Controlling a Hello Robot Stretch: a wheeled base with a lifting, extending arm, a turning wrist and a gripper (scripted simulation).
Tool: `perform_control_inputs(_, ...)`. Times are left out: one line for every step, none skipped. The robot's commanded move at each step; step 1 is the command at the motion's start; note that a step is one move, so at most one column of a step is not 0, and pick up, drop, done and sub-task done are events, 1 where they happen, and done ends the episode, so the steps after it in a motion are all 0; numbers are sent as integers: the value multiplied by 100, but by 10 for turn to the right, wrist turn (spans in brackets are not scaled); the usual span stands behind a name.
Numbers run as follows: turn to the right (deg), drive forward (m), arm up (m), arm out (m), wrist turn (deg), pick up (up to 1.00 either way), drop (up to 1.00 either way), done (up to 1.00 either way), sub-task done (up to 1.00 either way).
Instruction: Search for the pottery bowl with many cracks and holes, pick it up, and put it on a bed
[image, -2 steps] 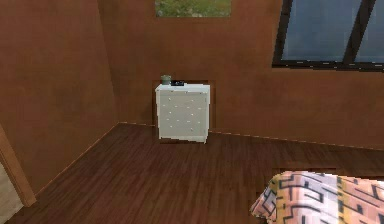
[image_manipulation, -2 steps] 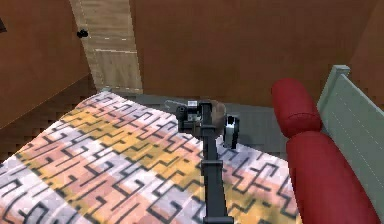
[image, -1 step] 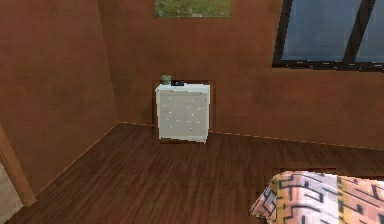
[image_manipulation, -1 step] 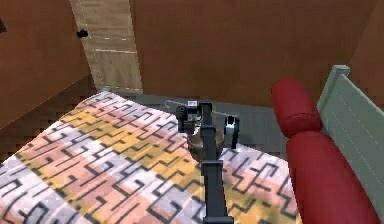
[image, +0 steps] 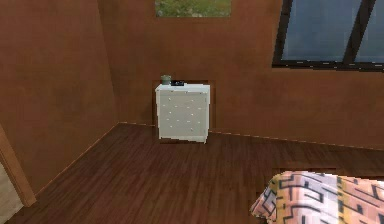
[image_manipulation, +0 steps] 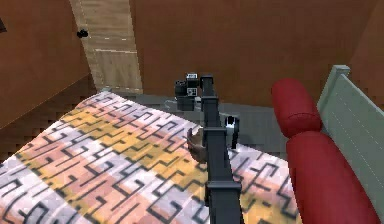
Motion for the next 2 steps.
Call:
perform_control_inputs(0,0,0,-8,0,0,0,0,0)
perform_control_inputs(0,0,0,0,0,0,0,100,0)
